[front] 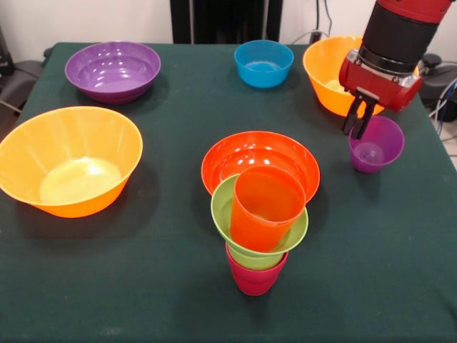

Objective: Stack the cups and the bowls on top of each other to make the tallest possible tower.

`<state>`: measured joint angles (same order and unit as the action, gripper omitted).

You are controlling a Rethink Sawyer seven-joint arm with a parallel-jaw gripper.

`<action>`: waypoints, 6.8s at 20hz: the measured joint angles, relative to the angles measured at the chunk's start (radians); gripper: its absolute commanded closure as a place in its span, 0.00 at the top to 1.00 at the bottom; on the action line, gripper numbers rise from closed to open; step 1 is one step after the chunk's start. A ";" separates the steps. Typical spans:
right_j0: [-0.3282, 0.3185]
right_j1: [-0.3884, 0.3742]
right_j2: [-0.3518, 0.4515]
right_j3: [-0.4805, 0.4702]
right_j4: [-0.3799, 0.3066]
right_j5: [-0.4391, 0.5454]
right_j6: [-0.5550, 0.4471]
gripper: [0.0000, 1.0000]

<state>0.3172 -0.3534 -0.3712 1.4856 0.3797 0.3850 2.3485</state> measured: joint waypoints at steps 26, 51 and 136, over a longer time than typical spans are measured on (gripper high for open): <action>-0.131 -0.183 -0.002 -0.152 -0.132 0.228 0.000 0.00; -0.210 -0.186 -0.002 -0.508 -0.240 0.431 0.000 0.00; -0.335 -0.028 0.080 -0.686 -0.371 0.431 0.000 0.00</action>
<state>-0.0174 -0.3809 -0.2917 0.7995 0.0092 0.8162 2.3481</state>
